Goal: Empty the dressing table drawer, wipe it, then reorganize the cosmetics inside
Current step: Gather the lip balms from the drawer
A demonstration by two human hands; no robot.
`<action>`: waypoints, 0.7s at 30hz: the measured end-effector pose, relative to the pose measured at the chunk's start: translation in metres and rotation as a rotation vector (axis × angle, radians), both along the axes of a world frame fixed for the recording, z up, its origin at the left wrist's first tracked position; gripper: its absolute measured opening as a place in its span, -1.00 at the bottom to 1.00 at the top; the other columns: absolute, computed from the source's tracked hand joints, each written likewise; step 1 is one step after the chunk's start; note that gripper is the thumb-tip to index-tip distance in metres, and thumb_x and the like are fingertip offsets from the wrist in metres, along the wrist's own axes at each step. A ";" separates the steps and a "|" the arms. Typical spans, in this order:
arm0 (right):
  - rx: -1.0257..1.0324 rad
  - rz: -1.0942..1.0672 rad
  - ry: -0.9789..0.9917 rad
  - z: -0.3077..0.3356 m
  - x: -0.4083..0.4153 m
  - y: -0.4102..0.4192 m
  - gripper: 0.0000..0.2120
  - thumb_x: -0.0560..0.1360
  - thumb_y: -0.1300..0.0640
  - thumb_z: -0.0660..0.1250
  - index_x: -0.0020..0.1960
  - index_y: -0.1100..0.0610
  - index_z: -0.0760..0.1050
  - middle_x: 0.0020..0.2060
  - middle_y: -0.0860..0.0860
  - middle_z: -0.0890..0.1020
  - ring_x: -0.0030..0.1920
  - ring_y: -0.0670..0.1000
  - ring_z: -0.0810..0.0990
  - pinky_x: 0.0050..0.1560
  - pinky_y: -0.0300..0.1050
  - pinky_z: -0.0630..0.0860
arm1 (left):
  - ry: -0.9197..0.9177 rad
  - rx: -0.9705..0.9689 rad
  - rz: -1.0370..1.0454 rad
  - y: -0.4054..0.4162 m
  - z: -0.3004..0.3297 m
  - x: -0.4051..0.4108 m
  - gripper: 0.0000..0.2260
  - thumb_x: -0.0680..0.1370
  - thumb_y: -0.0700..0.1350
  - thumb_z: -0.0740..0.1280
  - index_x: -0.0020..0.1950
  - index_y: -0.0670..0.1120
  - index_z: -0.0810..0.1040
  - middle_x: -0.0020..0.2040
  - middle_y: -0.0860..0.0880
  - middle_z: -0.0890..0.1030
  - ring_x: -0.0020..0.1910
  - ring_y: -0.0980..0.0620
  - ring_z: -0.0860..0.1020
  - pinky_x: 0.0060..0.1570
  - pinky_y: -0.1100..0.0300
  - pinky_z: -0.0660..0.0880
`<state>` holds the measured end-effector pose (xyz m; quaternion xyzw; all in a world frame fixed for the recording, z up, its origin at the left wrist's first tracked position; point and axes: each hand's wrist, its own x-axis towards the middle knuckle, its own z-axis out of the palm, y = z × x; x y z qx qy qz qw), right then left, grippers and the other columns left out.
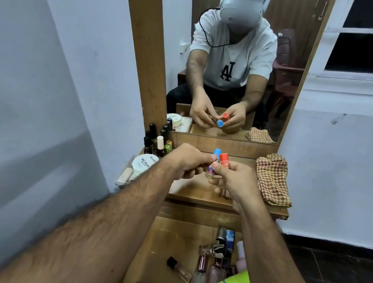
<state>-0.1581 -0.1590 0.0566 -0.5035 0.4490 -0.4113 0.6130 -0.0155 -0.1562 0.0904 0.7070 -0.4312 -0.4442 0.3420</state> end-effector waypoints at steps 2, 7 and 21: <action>0.030 0.050 -0.016 -0.001 -0.002 -0.001 -0.87 0.57 0.18 0.36 0.00 0.26 0.60 -0.23 0.12 0.68 -0.30 0.00 0.66 -0.47 -0.23 0.52 | 0.026 0.030 -0.023 0.001 0.001 0.001 -0.79 0.53 0.00 0.45 -0.13 -0.13 0.63 -0.38 0.00 0.52 -0.48 0.18 0.40 -0.53 0.37 0.32; -0.081 -0.088 0.082 -0.008 0.002 -0.009 -0.80 0.60 0.11 0.32 -0.13 0.21 0.52 -0.33 0.11 0.54 -0.39 0.01 0.59 -0.47 -0.11 0.51 | -0.286 -0.074 0.081 -0.014 -0.007 0.005 -0.73 0.50 0.05 0.45 -0.20 -0.16 0.65 -0.35 -0.04 0.62 -0.44 0.08 0.47 -0.41 0.25 0.38; -0.400 -0.227 0.865 -0.004 0.007 -0.026 -0.69 0.52 -0.14 0.34 0.11 0.06 0.45 -0.10 -0.02 0.60 -0.07 0.02 0.56 -0.10 -0.05 0.48 | -0.852 -0.103 0.152 -0.034 -0.013 0.014 -0.72 0.46 0.07 0.50 -0.12 -0.12 0.55 -0.19 -0.03 0.56 -0.16 -0.01 0.54 -0.27 0.15 0.45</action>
